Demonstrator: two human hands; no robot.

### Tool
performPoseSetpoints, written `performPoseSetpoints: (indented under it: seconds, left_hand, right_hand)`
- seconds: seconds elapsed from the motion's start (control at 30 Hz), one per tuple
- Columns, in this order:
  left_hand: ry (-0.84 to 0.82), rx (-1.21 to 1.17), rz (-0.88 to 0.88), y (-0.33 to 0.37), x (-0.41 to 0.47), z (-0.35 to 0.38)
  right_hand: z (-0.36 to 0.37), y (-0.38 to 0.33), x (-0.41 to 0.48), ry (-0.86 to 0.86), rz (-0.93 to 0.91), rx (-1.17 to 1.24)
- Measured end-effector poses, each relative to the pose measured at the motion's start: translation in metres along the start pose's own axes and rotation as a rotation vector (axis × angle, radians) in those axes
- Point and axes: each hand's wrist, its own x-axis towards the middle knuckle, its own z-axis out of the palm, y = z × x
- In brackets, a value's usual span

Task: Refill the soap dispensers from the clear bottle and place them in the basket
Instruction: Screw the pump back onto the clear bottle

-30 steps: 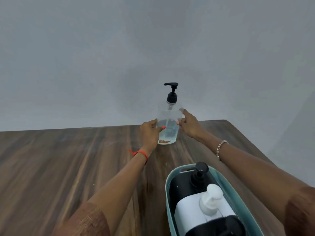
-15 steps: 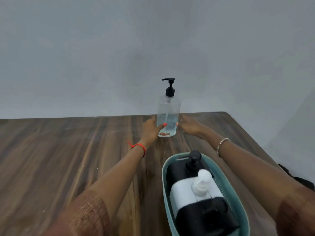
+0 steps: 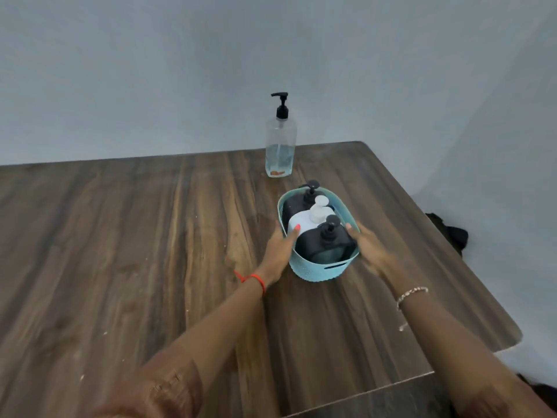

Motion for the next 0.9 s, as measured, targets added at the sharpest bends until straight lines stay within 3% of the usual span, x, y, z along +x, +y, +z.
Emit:
performPoseSetpoints:
  seconds: [0.13, 0.33, 0.67, 0.9]
  left_hand:
    - [-0.007, 0.065, -0.008, -0.02, 0.004, 0.011]
    - [0.029, 0.163, 0.084, -0.002, -0.009, -0.021]
    - [0.221, 0.229, 0.11, 0.02, -0.063, -0.16]
    - [0.335, 0.211, 0.115, 0.023, -0.1, -0.208]
  right_hand:
    - [0.013, 0.001, -0.004, 0.175, 0.011, 0.062]
    - [0.05, 0.0, -0.014, 0.27, -0.015, 0.063]
    - [0.19, -0.01, -0.049, 0.121, -0.095, 0.099]
    - [0.247, -0.006, -0.062, 0.033, -0.104, 0.007]
